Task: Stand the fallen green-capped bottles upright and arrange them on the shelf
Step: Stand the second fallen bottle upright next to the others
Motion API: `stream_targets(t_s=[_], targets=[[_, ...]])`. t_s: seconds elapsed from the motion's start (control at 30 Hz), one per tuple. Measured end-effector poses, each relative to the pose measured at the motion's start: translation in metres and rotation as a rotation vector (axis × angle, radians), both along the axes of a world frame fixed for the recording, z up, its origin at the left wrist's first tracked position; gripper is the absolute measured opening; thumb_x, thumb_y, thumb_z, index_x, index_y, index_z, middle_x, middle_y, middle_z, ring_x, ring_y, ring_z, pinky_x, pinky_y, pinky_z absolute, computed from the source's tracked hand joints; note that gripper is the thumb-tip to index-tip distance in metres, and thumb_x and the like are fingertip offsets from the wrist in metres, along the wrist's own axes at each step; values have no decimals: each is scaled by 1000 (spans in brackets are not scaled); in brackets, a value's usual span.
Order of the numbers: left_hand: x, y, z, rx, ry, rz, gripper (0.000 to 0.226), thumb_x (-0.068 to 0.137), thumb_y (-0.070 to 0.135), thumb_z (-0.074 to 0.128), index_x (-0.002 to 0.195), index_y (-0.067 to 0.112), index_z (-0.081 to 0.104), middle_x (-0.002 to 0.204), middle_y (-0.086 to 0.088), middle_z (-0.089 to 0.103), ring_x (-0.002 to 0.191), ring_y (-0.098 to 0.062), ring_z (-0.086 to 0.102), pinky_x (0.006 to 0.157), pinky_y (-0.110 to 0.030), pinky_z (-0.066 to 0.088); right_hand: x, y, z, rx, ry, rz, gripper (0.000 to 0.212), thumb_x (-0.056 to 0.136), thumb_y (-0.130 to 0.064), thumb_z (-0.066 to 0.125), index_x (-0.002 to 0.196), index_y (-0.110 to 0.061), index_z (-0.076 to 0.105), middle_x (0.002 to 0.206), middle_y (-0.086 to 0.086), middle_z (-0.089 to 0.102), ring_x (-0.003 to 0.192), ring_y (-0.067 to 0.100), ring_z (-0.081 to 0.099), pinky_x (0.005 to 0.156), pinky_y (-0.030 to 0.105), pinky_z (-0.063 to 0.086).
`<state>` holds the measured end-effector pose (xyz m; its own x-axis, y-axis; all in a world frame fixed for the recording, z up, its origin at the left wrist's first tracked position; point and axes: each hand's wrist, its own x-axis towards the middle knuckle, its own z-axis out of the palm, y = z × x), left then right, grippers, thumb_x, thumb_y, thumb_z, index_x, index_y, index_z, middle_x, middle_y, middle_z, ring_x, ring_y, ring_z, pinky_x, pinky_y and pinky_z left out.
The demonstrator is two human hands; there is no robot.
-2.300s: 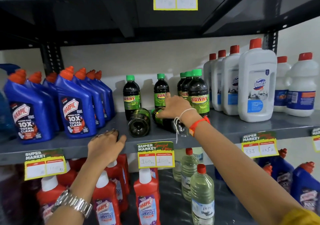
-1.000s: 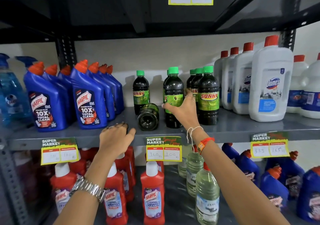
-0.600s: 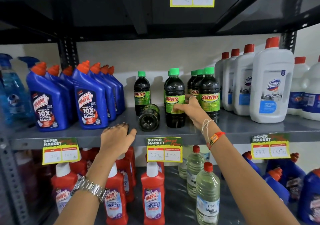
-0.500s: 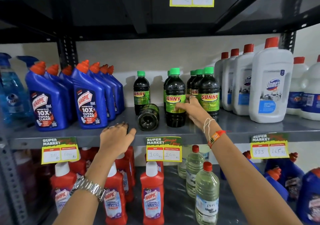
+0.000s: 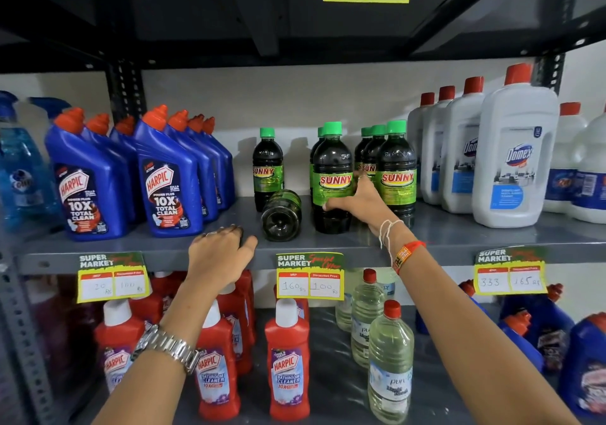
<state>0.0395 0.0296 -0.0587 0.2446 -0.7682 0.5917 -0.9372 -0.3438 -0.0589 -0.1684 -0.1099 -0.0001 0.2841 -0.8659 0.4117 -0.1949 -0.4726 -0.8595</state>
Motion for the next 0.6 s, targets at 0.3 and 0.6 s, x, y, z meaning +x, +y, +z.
stream_targets(t_s=[0.3,0.6], targets=[[2,-1,-4,-44,10,-7,46,92,38,26,113,15,59,116,-8,65,99,-24,61,69,-31,35,-4,37,-6,-322,93,-239,88,68,-23,78,138,-2,28,134,14,47,125,28,46,103,34,39],[8,10,-6,-140,73,-46,55,87,56,25,103,19,62,102,-5,70,91,-25,64,65,-30,36,43,78,31,-728,300,-258,46,78,-29,62,118,-8,53,113,10,63,102,27,60,80,32,47]])
